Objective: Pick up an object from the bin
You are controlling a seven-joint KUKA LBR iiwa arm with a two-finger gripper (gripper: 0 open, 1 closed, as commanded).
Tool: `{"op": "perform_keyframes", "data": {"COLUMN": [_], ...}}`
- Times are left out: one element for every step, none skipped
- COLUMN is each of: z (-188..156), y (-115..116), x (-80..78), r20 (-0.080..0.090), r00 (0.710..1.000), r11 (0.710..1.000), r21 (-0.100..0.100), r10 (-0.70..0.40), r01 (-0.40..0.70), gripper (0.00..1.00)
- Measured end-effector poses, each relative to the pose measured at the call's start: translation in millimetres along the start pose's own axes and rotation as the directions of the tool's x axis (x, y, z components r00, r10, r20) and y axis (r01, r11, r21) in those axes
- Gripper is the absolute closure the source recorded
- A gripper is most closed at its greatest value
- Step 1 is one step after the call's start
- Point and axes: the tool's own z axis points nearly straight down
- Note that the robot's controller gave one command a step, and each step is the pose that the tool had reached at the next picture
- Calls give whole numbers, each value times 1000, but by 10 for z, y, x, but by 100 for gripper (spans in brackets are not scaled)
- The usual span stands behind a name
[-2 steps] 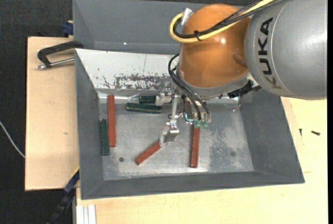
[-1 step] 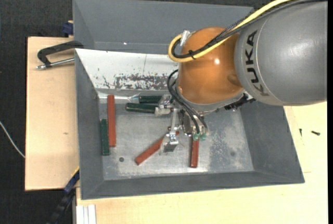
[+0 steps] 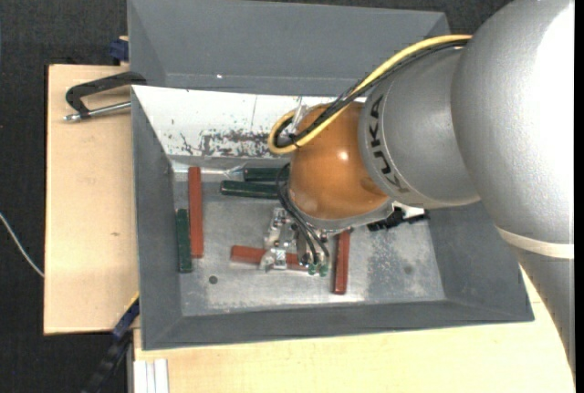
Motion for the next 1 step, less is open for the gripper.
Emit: {"op": "perform_keyframes", "data": {"z": [0], "y": [0], "x": [0], "r20": [0], "r00": [1000], "r11": [1000], "r21": [0], "r10": [1], "r01": [-1], "gripper": [100]}}
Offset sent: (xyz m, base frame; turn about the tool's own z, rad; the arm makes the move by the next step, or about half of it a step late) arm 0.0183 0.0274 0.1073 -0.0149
